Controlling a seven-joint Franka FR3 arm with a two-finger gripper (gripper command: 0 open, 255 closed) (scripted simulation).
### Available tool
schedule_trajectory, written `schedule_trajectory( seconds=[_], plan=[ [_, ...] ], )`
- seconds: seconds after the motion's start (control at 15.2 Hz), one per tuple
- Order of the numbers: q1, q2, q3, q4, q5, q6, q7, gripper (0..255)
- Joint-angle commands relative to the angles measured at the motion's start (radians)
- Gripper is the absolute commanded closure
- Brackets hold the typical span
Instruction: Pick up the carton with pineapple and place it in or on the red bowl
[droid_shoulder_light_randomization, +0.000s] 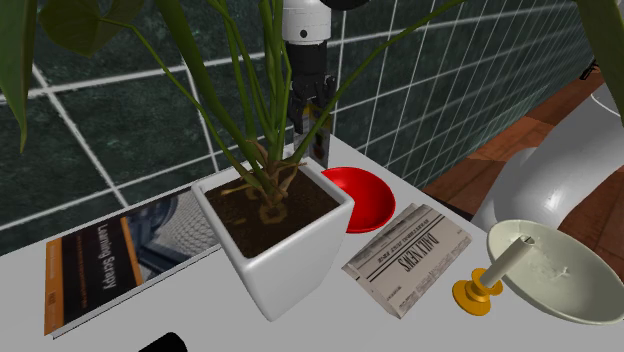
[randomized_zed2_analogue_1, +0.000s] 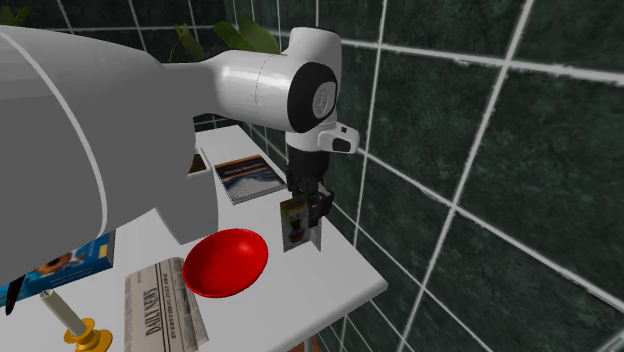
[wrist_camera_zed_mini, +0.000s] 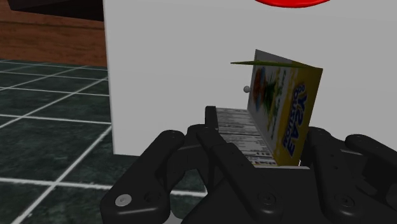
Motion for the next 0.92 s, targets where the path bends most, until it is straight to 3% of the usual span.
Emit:
schedule_trajectory(
  seconds=[0.0,0.4,0.86],
  plan=[
    [0.000,0.000,0.000,0.000,0.000,0.000,0.000,255],
    [0.000,0.000,0.000,0.000,0.000,0.000,0.000,255],
    [-0.002,0.015,-0.001,0.110,-0.007,-0.095,0.008,255]
  ],
)
